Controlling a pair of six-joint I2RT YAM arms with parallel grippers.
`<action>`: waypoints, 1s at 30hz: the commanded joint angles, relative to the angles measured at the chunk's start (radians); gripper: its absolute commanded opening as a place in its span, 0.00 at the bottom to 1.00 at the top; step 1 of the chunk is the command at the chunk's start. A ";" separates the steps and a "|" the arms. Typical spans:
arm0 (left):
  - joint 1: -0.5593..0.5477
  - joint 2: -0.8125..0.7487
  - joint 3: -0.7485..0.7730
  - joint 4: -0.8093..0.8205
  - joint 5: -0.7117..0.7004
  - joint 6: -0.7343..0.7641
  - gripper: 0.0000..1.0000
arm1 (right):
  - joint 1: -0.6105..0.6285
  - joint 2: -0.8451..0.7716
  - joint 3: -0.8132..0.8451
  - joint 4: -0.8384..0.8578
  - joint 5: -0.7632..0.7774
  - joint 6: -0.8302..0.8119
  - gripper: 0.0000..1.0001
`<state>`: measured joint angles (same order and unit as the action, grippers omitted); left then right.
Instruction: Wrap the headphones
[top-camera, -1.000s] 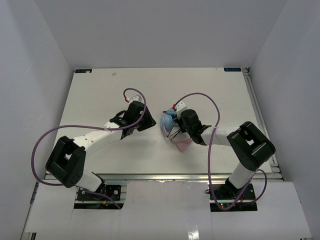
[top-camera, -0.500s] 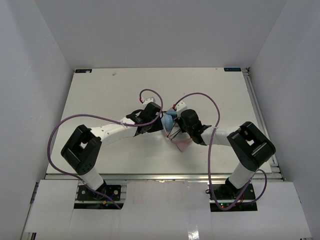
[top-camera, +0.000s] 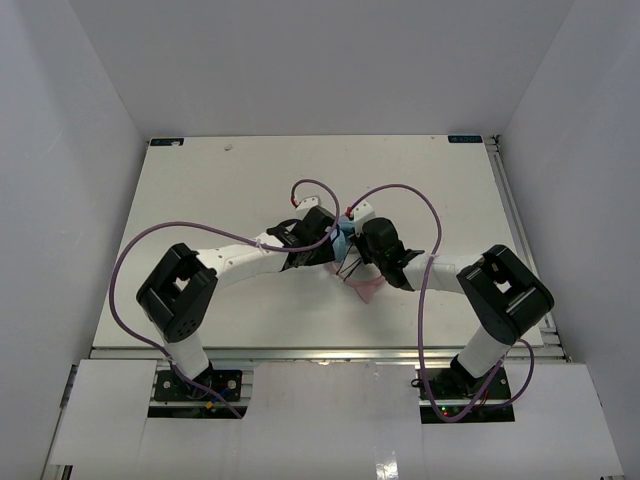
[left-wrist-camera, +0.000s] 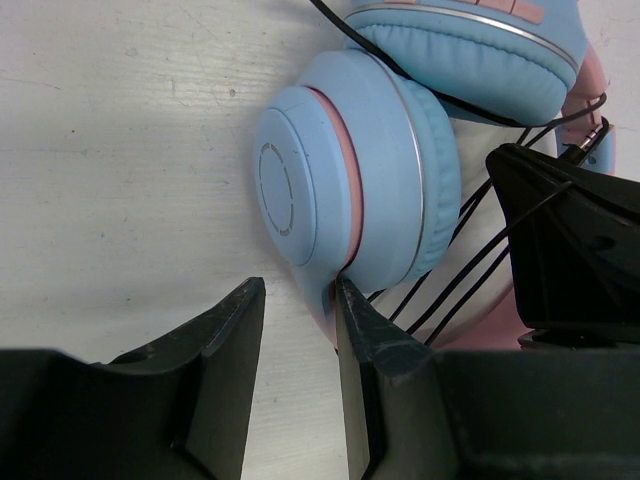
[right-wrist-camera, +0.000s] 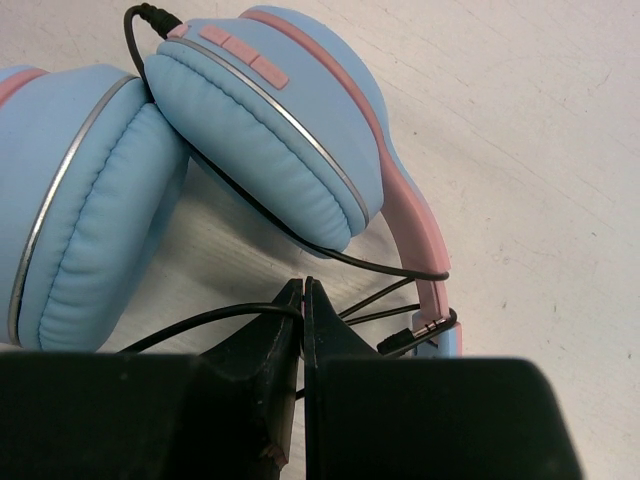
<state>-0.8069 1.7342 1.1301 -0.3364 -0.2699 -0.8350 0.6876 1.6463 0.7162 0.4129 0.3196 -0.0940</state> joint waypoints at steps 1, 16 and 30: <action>-0.021 0.009 0.032 -0.018 -0.032 -0.013 0.45 | -0.002 -0.034 0.000 0.026 0.027 -0.010 0.08; -0.060 0.063 0.077 -0.076 -0.102 -0.039 0.47 | -0.002 -0.042 -0.003 0.023 0.019 -0.006 0.08; -0.031 0.030 0.081 -0.124 -0.170 0.050 0.00 | -0.002 -0.113 0.018 -0.081 0.025 0.001 0.08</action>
<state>-0.8542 1.8246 1.2018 -0.4129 -0.4098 -0.8449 0.6964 1.6081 0.7162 0.3400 0.3040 -0.0925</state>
